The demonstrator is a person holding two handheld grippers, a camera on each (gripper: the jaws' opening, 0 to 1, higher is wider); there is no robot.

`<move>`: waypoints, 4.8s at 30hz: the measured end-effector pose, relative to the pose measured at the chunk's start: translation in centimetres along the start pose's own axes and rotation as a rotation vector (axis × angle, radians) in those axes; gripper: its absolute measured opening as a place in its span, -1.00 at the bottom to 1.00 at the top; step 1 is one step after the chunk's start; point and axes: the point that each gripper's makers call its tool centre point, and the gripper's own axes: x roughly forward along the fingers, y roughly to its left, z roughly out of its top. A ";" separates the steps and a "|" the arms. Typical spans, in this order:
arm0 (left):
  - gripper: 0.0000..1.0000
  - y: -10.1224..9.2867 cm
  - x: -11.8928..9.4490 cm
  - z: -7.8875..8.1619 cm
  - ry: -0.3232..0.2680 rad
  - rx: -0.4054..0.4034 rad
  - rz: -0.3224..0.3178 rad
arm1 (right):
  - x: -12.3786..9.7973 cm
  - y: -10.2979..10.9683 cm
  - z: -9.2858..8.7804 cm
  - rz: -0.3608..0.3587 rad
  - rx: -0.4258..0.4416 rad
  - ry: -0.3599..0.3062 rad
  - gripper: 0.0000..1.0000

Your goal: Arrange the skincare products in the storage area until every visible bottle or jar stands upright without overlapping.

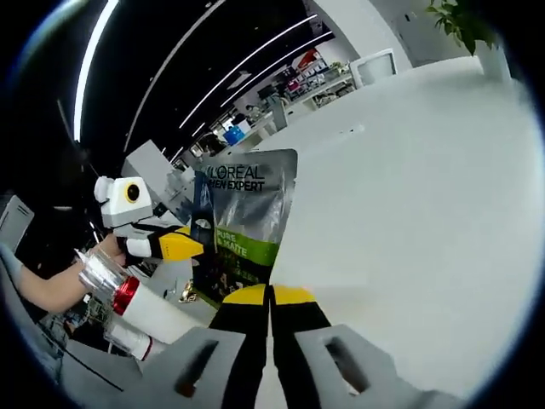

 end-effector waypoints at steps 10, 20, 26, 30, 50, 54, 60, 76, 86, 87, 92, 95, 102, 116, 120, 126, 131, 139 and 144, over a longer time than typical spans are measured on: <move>-1.00 -2.2 -2.1 2.8 -0.078 0.082 -0.014 | 0.3 1.4 1.3 0.030 -0.008 -0.053 -0.97; -1.00 -4.5 -4.6 7.1 -0.155 0.177 -0.007 | 0.0 2.7 3.8 0.042 -0.057 -0.115 -0.84; -1.00 -4.6 -6.2 8.7 -0.217 0.155 0.023 | -1.0 3.8 4.8 0.050 -0.073 -0.146 -0.83; -1.00 -5.4 -7.8 9.7 -0.264 0.158 0.021 | -1.8 5.1 5.8 0.081 -0.077 -0.179 -0.80; -1.00 -12.0 -15.2 14.4 -0.440 0.244 -0.040 | -3.4 15.9 10.7 0.385 -0.137 -0.293 -0.67; -1.00 -13.0 -16.5 14.3 -0.461 0.240 -0.063 | -4.2 17.7 10.8 0.439 -0.126 -0.312 -0.73; -1.00 -13.8 -17.7 13.7 -0.487 0.224 -0.083 | -4.5 19.5 9.9 0.475 -0.158 -0.291 -0.85; -1.00 -13.6 -21.3 9.4 -0.478 0.187 -0.088 | -6.2 22.6 7.6 0.578 -0.196 -0.257 -0.98; -1.00 -13.0 -22.8 5.3 -0.489 0.082 -0.152 | -7.5 24.3 6.6 0.732 -0.146 -0.215 -0.99; -1.00 -13.3 -23.0 4.8 -0.503 0.070 -0.185 | -7.9 24.7 6.3 0.769 -0.132 -0.206 -0.99; -1.00 -13.3 -22.5 3.0 -0.520 0.048 -0.186 | -8.0 25.3 5.2 0.812 -0.095 -0.185 -0.99; -0.99 -13.6 -22.2 2.1 -0.521 0.024 -0.202 | -7.8 25.5 4.1 0.822 -0.084 -0.148 -0.99; -0.89 -13.6 -21.9 0.2 -0.497 0.005 -0.192 | -8.1 27.2 2.3 0.885 -0.061 -0.090 -0.99; -1.00 -11.6 -22.1 -3.8 -0.483 -0.241 -0.172 | -5.4 25.8 -2.3 0.717 0.018 0.040 -0.99; -1.00 -12.2 -22.3 -5.0 -0.481 -0.313 -0.182 | -4.3 25.1 -3.9 0.636 0.013 0.080 -0.99; -1.00 -12.0 -22.1 -7.0 -0.471 -0.372 -0.173 | -2.4 24.3 -6.6 0.523 -0.100 0.142 -0.98; -1.00 -10.9 -21.5 -8.8 -0.441 -0.416 -0.134 | -1.3 23.2 -7.9 0.444 -0.159 0.184 -0.93; -1.00 -9.1 -20.3 -11.6 -0.394 -0.525 -0.096 | -0.5 20.3 -9.9 0.310 -0.337 0.273 -0.84; -1.00 -8.6 -19.6 -13.2 -0.366 -0.558 -0.084 | -0.7 20.1 -10.5 0.310 -0.346 0.290 -0.85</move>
